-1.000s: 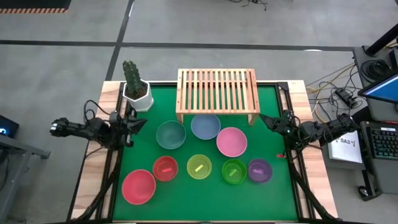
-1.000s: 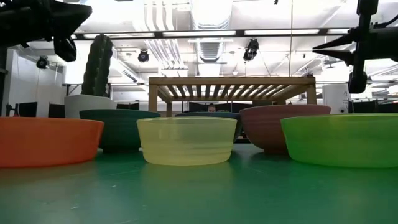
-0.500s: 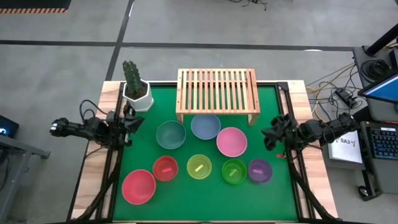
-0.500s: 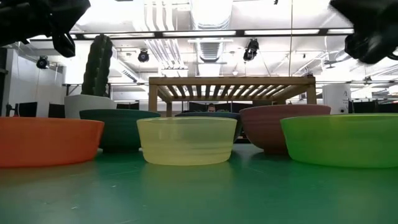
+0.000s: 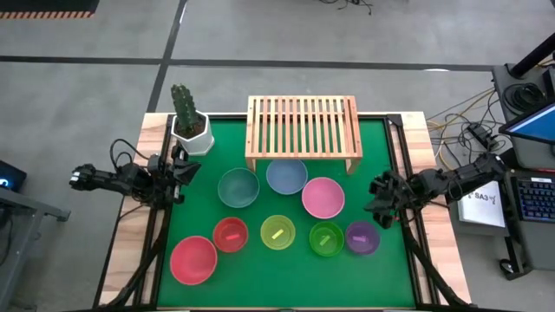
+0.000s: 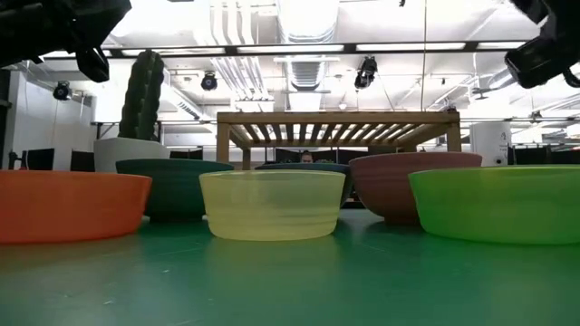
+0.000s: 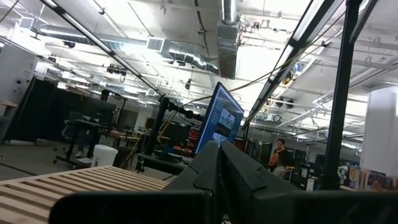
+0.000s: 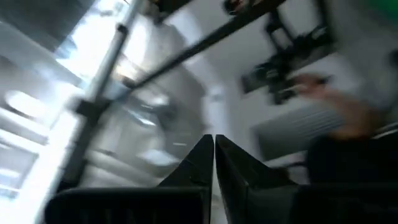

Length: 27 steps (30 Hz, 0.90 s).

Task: Place and stack bowls onto a shelf
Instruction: Put the pink bowl on the shelf

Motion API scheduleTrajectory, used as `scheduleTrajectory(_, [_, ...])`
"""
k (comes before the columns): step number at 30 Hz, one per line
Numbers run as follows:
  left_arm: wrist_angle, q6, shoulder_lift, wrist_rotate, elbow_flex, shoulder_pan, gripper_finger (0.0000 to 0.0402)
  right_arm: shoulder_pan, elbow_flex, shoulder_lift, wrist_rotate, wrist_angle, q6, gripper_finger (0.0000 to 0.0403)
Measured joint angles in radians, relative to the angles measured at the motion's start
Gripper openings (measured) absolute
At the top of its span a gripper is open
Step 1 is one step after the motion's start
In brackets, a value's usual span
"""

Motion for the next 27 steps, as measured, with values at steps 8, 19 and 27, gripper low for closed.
scheduleTrajectory(8, [-0.001,0.012,-0.001,0.000,0.000,0.000,0.0000,0.000,0.000,0.013,-0.009,-0.102,-0.306,0.0009])
scheduleTrajectory(19, [-0.005,0.108,0.000,0.000,0.000,0.000,0.0000,0.000,0.001,0.012,0.047,-0.103,0.037,0.0009])
scheduleTrajectory(27, [-0.007,0.040,-0.002,-0.053,0.061,0.000,0.0000,-0.001,0.001,0.013,0.566,-0.255,-0.458,0.0009])
